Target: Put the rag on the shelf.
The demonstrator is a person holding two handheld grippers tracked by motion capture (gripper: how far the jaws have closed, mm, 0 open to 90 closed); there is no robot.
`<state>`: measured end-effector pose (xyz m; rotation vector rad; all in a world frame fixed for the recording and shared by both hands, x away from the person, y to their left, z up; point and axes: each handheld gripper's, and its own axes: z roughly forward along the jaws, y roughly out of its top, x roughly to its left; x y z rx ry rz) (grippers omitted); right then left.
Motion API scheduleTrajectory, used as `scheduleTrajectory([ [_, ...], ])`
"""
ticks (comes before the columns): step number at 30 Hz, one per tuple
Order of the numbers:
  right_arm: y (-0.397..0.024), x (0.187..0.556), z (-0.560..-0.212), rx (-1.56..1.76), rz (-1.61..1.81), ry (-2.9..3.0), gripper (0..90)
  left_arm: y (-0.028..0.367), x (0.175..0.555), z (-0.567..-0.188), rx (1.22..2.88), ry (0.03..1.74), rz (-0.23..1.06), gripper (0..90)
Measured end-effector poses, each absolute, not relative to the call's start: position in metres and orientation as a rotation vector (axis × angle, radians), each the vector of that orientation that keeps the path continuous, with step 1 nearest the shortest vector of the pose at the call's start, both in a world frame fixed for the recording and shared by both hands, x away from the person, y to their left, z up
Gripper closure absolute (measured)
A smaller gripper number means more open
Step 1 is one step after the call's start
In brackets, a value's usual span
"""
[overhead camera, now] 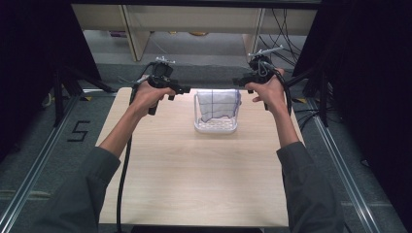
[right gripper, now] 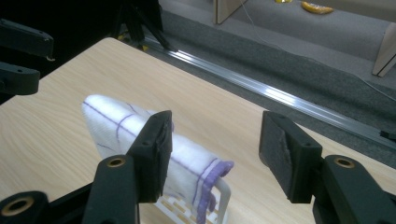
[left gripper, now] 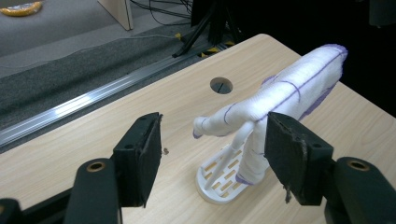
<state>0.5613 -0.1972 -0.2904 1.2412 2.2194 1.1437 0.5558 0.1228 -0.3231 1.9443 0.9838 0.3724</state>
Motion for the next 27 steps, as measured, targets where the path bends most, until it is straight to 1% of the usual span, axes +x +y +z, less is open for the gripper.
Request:
scheduleTrajectory([
  [3,-0.198,0.549,-0.29,1.26,1.154,2.23,43.4,0.124,0.548,-0.328,1.958,0.958,0.337,34.2],
  [6,-0.199,0.546,-0.292,1.217,1.171,2.231,42.3,0.125,0.54,-0.332,1.954,0.949,0.311,32.5],
  [9,-0.199,0.537,-0.293,1.173,1.193,2.231,41.4,0.126,0.533,-0.337,1.972,0.936,0.308,31.1],
  [17,-0.2,0.516,-0.295,1.169,1.211,2.231,38.8,0.129,0.515,-0.338,1.95,0.919,0.311,29.8],
  [27,-0.201,0.503,-0.302,1.145,1.23,2.244,35.3,0.127,0.492,-0.342,1.971,0.867,0.296,25.8],
])
